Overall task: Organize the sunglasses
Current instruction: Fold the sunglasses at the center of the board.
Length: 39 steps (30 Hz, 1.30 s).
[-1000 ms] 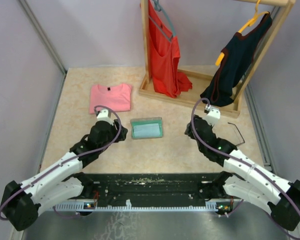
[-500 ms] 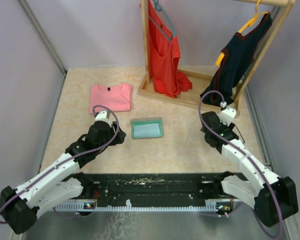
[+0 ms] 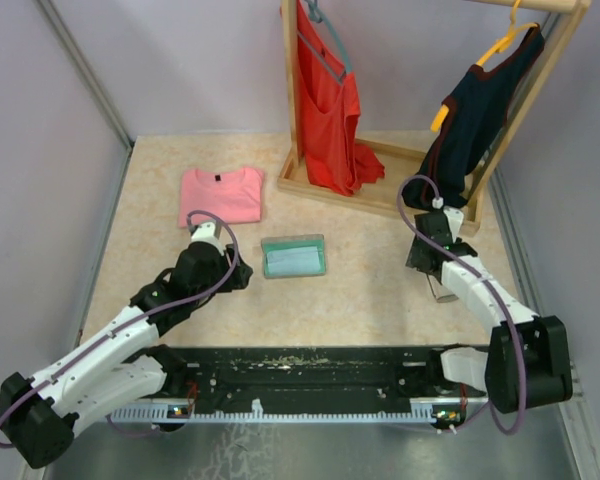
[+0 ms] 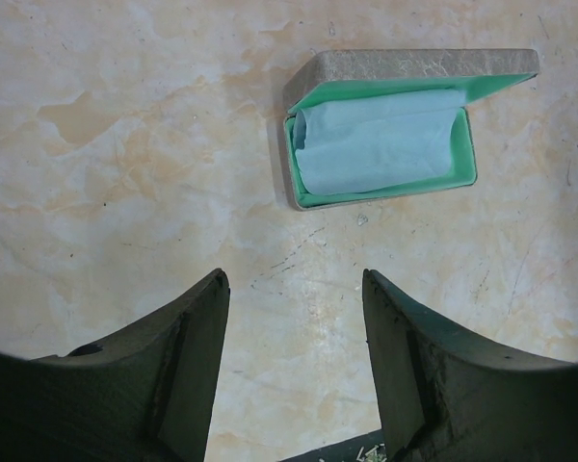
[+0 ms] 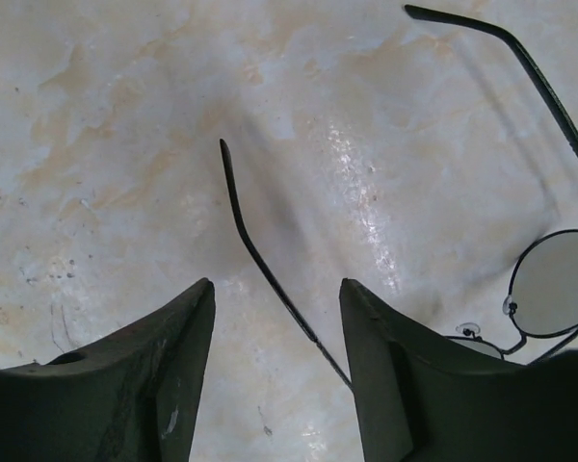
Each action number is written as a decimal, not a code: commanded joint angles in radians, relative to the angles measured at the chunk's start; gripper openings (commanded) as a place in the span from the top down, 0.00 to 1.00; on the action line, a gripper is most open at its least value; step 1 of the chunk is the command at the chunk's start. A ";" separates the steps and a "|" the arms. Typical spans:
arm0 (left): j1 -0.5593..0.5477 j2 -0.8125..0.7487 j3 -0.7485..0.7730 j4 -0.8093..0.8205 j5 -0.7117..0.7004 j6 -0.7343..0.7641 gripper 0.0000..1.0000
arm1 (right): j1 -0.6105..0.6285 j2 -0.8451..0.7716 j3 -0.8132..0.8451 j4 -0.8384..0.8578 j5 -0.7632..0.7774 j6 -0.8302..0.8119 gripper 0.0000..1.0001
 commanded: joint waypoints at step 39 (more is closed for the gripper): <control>0.006 -0.045 0.014 -0.017 0.016 0.000 0.37 | 0.062 0.089 0.102 0.065 -0.260 -0.318 1.00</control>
